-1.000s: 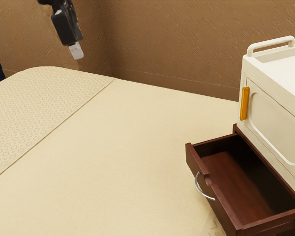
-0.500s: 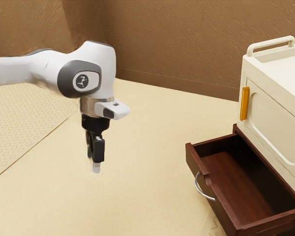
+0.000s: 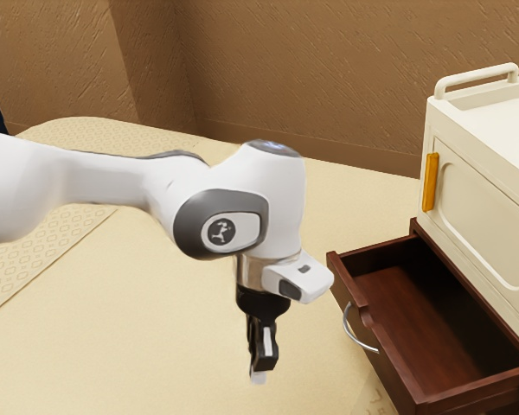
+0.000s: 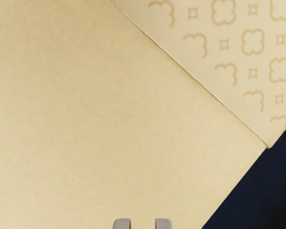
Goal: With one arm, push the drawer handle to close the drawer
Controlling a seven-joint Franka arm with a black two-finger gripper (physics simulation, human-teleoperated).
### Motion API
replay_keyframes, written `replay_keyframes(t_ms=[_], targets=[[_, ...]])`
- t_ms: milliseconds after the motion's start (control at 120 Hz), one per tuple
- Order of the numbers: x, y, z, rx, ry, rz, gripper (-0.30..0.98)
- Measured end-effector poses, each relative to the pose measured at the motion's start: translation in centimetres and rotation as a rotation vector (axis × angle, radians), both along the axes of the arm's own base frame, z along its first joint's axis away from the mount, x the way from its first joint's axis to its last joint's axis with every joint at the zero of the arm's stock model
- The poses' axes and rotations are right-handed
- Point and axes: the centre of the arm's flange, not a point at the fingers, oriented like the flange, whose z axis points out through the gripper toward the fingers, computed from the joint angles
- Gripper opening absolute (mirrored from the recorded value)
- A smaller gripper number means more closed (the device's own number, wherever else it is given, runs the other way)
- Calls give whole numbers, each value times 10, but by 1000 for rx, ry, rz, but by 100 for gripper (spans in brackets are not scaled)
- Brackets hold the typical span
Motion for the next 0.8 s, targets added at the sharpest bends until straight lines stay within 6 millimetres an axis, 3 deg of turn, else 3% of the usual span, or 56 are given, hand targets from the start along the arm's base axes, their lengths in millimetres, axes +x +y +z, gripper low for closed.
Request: replay_keyframes(t_ms=[75, 183, 258, 417, 533, 683, 800], targets=[[19, -12, 3, -1, -28, -18, -6], [66, 36, -7, 31, -40, 91, -8], [81, 39, -13, 40, -46, 108, -8], [84, 28, -13, 53, -65, 116, -9], [77, 3, -9, 42, -76, 101, -10], [95, -5, -11, 24, -80, 123, -10], [98, -16, -12, 23, -89, 118, -10]])
